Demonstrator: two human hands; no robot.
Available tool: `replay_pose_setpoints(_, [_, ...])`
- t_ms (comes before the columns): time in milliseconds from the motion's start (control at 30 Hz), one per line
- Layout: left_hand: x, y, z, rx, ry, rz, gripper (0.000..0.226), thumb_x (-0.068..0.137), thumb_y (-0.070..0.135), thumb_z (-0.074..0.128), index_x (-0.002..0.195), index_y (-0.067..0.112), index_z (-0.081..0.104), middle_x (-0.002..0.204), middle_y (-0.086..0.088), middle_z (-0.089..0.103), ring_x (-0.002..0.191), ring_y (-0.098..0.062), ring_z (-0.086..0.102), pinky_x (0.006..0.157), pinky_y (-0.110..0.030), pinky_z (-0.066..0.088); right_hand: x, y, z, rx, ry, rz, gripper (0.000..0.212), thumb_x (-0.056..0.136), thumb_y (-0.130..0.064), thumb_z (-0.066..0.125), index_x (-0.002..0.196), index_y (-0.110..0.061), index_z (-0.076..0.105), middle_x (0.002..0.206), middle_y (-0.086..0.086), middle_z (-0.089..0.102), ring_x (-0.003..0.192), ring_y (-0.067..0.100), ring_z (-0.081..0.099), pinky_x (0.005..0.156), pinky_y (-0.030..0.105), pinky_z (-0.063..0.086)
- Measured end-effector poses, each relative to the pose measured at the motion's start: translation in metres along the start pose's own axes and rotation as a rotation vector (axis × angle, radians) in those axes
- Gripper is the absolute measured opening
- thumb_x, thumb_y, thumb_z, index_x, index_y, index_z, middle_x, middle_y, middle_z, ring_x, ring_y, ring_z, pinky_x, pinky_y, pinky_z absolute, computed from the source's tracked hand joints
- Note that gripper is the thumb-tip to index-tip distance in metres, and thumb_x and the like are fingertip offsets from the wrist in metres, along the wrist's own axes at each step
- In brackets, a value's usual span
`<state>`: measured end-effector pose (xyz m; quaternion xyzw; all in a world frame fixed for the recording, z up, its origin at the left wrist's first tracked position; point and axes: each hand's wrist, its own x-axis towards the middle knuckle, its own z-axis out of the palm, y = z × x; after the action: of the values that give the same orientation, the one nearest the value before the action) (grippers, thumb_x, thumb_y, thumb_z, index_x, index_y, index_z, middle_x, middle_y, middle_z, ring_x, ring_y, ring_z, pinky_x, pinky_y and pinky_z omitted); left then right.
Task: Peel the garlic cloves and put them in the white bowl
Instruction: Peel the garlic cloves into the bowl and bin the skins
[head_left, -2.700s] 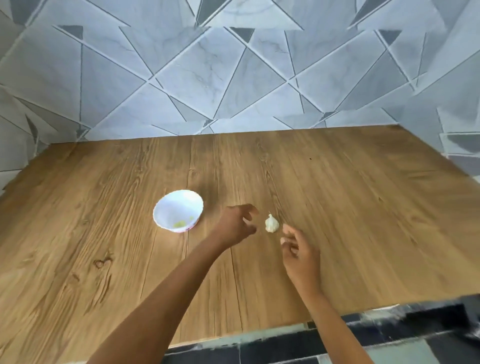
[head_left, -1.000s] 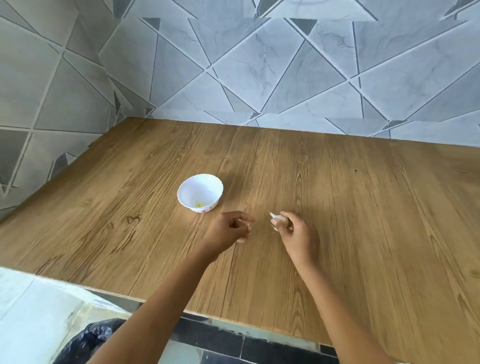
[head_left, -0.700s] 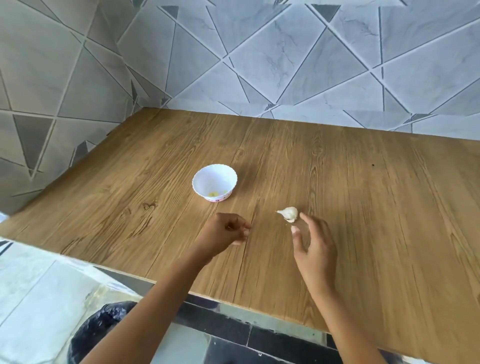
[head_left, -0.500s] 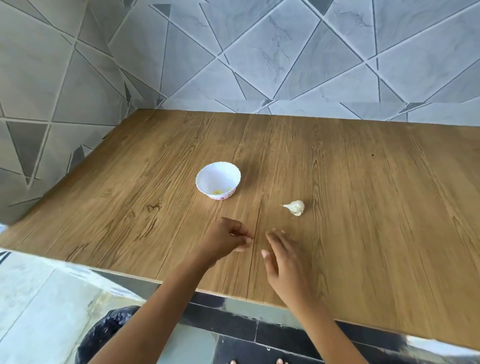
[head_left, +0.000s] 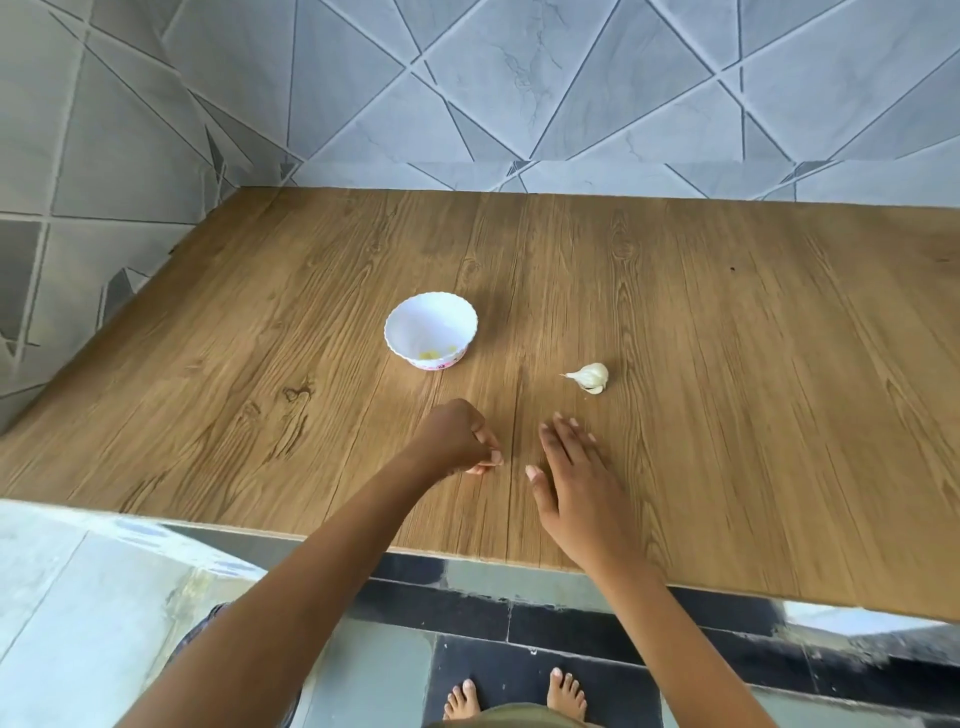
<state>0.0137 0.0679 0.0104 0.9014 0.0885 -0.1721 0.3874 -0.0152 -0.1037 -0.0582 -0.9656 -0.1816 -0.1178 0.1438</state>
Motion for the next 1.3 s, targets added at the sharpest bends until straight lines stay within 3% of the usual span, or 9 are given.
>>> replay_pose_setpoints(467, [-0.001,0.014,0.005,0.283,0.061,-0.012,0.021,0.073,0.014,0.078,0.087,0.004,0.066,0.085,-0.009,0.073,0.08,-0.022,0.07,0.082,-0.039,0.057,0.002,-0.009,-0.003,0.085,-0.034,0.05,0.054,0.09,-0.032,0.032,0.122,0.0,0.06,0.131,0.018,0.056,0.122,0.031,0.054,0.101,0.044,0.038])
replay_pose_setpoints(567, [-0.003,0.011,0.004,0.194,0.029,-0.008,0.018,0.075,0.012,0.078,0.087,0.0,0.07,0.084,-0.011,0.074,0.078,-0.019,0.072,0.083,-0.035,0.057,0.002,-0.005,0.0,0.159,-0.033,0.033,0.048,0.095,-0.03,0.038,0.131,-0.001,0.053,0.141,0.016,0.046,0.133,0.03,0.042,0.109,0.04,0.026])
replay_pose_setpoints(633, [-0.005,0.007,-0.002,0.087,0.016,-0.011,0.018,0.075,0.008,0.078,0.087,-0.004,0.071,0.083,-0.013,0.073,0.077,-0.019,0.072,0.081,-0.031,0.057,0.003,-0.005,-0.002,0.25,-0.01,0.026,0.041,0.094,-0.022,0.053,0.13,-0.002,0.054,0.141,0.015,0.047,0.134,0.03,0.041,0.111,0.042,0.027])
replay_pose_setpoints(733, [-0.013,0.0,-0.009,-0.219,-0.013,-0.002,0.015,0.078,-0.001,0.073,0.088,-0.01,0.067,0.081,-0.014,0.07,0.071,-0.016,0.07,0.069,-0.023,0.058,0.005,-0.006,-0.011,0.471,0.079,0.038,0.029,0.089,-0.014,0.063,0.117,-0.006,0.064,0.119,0.008,0.064,0.111,0.021,0.059,0.094,0.033,0.049])
replay_pose_setpoints(833, [-0.023,0.001,-0.012,-0.442,-0.052,0.023,0.005,0.08,-0.005,0.068,0.085,-0.005,0.067,0.08,-0.015,0.069,0.069,-0.013,0.069,0.066,-0.019,0.056,0.013,-0.011,-0.026,0.804,-0.065,0.147,0.019,0.089,-0.016,0.064,0.107,-0.012,0.069,0.096,-0.002,0.07,0.08,0.003,0.063,0.07,0.011,0.047])
replay_pose_setpoints(933, [-0.029,0.004,-0.013,-0.512,-0.048,0.043,0.006,0.083,-0.003,0.067,0.089,-0.003,0.068,0.081,-0.012,0.07,0.071,-0.012,0.069,0.068,-0.019,0.056,0.021,-0.017,-0.031,1.031,-0.103,0.225,0.006,0.088,-0.015,0.065,0.089,-0.016,0.071,0.079,0.003,0.072,0.063,0.003,0.063,0.058,0.012,0.045])
replay_pose_setpoints(1033, [-0.032,0.004,-0.015,-0.573,-0.027,0.031,0.013,0.086,0.0,0.065,0.097,-0.006,0.066,0.078,-0.008,0.07,0.066,-0.007,0.068,0.062,-0.015,0.053,0.026,-0.019,-0.031,1.121,-0.111,0.224,0.006,0.086,-0.01,0.066,0.086,-0.014,0.071,0.073,0.0,0.071,0.06,0.002,0.063,0.056,0.011,0.044])
replay_pose_setpoints(1133, [-0.032,0.003,-0.013,-0.623,-0.004,0.022,0.015,0.089,0.003,0.062,0.101,-0.005,0.065,0.075,-0.007,0.069,0.062,-0.004,0.066,0.057,-0.014,0.05,0.029,-0.019,-0.027,1.074,-0.107,0.19,0.012,0.083,-0.005,0.069,0.085,-0.017,0.071,0.071,-0.006,0.07,0.061,0.001,0.064,0.059,0.013,0.048])
replay_pose_setpoints(1300, [-0.031,-0.002,-0.011,-0.649,0.005,0.039,0.017,0.089,0.004,0.063,0.101,-0.006,0.066,0.076,-0.008,0.069,0.063,-0.005,0.066,0.061,-0.015,0.052,0.032,-0.023,-0.019,0.639,0.193,-0.007,0.005,0.073,-0.011,0.075,0.078,-0.011,0.073,0.063,-0.007,0.067,0.052,-0.003,0.055,0.05,0.014,0.047])
